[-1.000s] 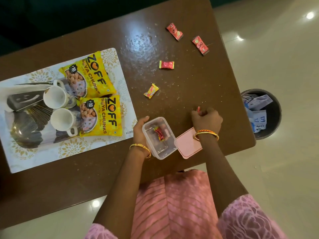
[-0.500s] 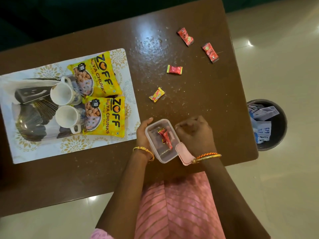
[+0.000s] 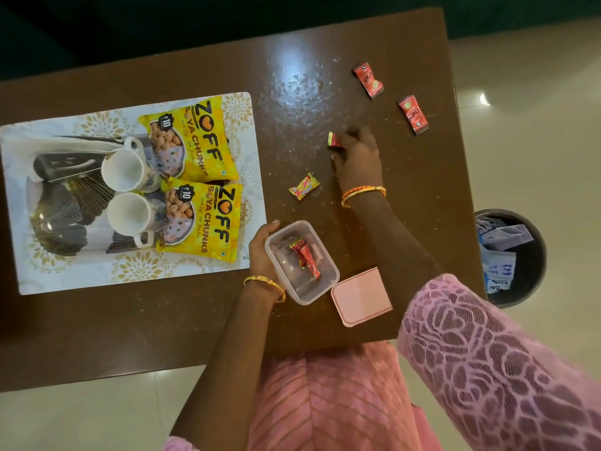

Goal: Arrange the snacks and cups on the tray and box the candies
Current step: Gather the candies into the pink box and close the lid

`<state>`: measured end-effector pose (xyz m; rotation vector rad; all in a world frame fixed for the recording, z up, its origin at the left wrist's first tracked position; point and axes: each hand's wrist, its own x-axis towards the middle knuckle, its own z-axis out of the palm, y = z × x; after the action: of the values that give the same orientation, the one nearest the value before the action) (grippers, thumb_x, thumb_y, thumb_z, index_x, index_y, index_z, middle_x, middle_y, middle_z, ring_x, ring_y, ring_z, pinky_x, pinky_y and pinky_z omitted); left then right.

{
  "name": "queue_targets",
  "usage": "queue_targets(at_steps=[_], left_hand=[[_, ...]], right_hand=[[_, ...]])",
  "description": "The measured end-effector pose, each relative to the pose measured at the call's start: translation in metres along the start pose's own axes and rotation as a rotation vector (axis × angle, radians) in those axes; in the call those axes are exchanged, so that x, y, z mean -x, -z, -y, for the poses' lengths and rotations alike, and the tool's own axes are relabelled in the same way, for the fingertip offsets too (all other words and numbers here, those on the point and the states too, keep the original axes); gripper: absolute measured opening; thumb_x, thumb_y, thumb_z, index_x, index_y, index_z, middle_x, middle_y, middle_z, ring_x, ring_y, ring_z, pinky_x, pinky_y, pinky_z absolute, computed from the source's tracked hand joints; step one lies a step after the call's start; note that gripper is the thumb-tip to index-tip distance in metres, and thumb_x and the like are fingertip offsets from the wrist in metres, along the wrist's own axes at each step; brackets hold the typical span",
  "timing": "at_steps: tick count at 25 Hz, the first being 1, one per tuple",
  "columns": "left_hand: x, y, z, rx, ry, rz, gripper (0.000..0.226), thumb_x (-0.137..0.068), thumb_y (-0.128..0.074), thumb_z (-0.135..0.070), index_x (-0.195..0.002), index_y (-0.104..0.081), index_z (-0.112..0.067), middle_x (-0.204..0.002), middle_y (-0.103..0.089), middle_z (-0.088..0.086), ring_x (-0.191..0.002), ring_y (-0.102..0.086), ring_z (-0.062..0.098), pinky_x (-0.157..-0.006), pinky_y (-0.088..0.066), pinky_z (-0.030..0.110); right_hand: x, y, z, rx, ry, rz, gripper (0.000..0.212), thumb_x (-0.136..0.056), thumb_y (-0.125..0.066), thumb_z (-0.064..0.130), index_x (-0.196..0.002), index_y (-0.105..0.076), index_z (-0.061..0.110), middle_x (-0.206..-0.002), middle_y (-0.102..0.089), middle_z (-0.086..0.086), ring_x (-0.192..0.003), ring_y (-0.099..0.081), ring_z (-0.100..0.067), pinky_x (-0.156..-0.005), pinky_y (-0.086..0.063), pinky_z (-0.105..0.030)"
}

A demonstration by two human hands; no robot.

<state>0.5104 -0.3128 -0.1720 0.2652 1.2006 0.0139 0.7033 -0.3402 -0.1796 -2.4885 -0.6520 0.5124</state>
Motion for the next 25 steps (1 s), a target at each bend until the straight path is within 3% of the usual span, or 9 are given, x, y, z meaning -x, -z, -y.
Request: queue_targets(at_steps=[4, 8, 10, 13, 15, 18, 20, 22, 25], left_hand=[[0.002, -0.002, -0.003, 0.024, -0.016, -0.048, 0.033, -0.08, -0.051, -0.044, -0.084, -0.066, -0.014, -0.081, -0.061, 0.007, -0.077, -0.059, 0.023, -0.076, -0.048, 0.034], [-0.001, -0.001, -0.009, 0.021, -0.047, -0.032, 0.033, -0.081, -0.05, -0.044, -0.083, -0.065, -0.014, -0.076, -0.063, 0.006, -0.075, -0.059, 0.023, -0.073, -0.05, 0.033], [-0.003, 0.002, -0.01, 0.03, -0.051, 0.0, 0.036, -0.081, -0.048, -0.045, -0.075, -0.067, -0.015, -0.066, -0.065, 0.005, -0.068, -0.061, 0.022, -0.065, -0.053, 0.029], [-0.003, 0.002, -0.007, 0.019, -0.008, 0.029, 0.039, -0.08, -0.047, -0.046, -0.077, -0.067, -0.013, -0.069, -0.067, 0.007, -0.07, -0.063, 0.023, -0.068, -0.053, 0.031], [-0.003, 0.001, -0.005, 0.029, 0.014, 0.054, 0.039, -0.078, -0.049, -0.046, -0.087, -0.065, -0.011, -0.082, -0.066, 0.011, -0.079, -0.061, 0.026, -0.078, -0.05, 0.035], [0.001, 0.0, -0.006, 0.026, 0.004, 0.094, 0.043, -0.073, -0.052, -0.044, -0.092, -0.063, -0.007, -0.081, -0.063, 0.014, -0.076, -0.061, 0.027, -0.077, -0.048, 0.035], [0.005, 0.0, -0.008, 0.006, 0.011, 0.092, 0.045, -0.074, -0.051, -0.045, -0.093, -0.062, -0.006, -0.076, -0.063, 0.014, -0.071, -0.062, 0.027, -0.073, -0.05, 0.033], [0.005, 0.001, -0.011, -0.001, 0.0, 0.078, 0.044, -0.074, -0.051, -0.044, -0.093, -0.063, -0.006, -0.077, -0.064, 0.013, -0.07, -0.064, 0.026, -0.073, -0.051, 0.033], [0.005, 0.003, -0.017, 0.012, -0.007, 0.033, 0.039, -0.076, -0.051, -0.043, -0.089, -0.065, -0.008, -0.082, -0.062, 0.012, -0.073, -0.062, 0.027, -0.075, -0.048, 0.035]], right_hand=[[0.007, -0.008, -0.002, 0.052, 0.107, -0.054, 0.03, -0.09, -0.049, 0.008, -0.118, -0.06, 0.005, -0.114, -0.057, -0.019, -0.111, -0.047, -0.034, -0.086, -0.045, -0.04], [0.007, 0.005, 0.001, -0.005, 0.01, -0.033, 0.025, -0.089, -0.053, 0.019, -0.102, -0.066, 0.002, -0.092, -0.064, -0.021, -0.09, -0.056, -0.033, -0.074, -0.036, -0.031], [0.023, 0.016, 0.006, -0.208, -0.128, -0.002, 0.022, -0.085, -0.061, 0.023, -0.092, -0.069, 0.003, -0.075, -0.065, -0.012, -0.07, -0.058, -0.024, -0.065, -0.037, -0.026], [0.071, 0.034, 0.014, -0.719, -0.334, 0.185, 0.011, -0.08, -0.067, 0.012, -0.09, -0.07, 0.009, -0.076, -0.068, -0.001, -0.066, -0.062, -0.009, -0.058, -0.053, -0.019], [0.106, 0.039, 0.018, -0.801, -0.328, 0.332, 0.011, -0.078, -0.068, 0.006, -0.082, -0.069, 0.016, -0.096, -0.068, -0.004, -0.082, -0.064, -0.006, -0.066, -0.055, -0.014], [0.133, 0.035, 0.024, -0.657, -0.303, 0.376, 0.01, -0.073, -0.073, 0.008, -0.078, -0.07, 0.017, -0.12, -0.056, -0.006, -0.112, -0.054, -0.016, -0.09, -0.052, -0.035], [0.138, 0.03, 0.026, -0.527, -0.31, 0.402, 0.009, -0.073, -0.073, 0.011, -0.081, -0.073, 0.014, -0.125, -0.053, -0.005, -0.121, -0.047, -0.021, -0.096, -0.046, -0.042], [0.138, 0.029, 0.027, -0.469, -0.316, 0.425, 0.01, -0.076, -0.071, 0.013, -0.084, -0.074, 0.014, -0.126, -0.056, -0.007, -0.119, -0.05, -0.018, -0.096, -0.046, -0.041], [0.115, 0.031, 0.035, -0.478, -0.303, 0.276, 0.014, -0.079, -0.065, 0.01, -0.086, -0.074, 0.017, -0.104, -0.068, -0.002, -0.092, -0.063, -0.013, -0.088, -0.052, -0.031]])
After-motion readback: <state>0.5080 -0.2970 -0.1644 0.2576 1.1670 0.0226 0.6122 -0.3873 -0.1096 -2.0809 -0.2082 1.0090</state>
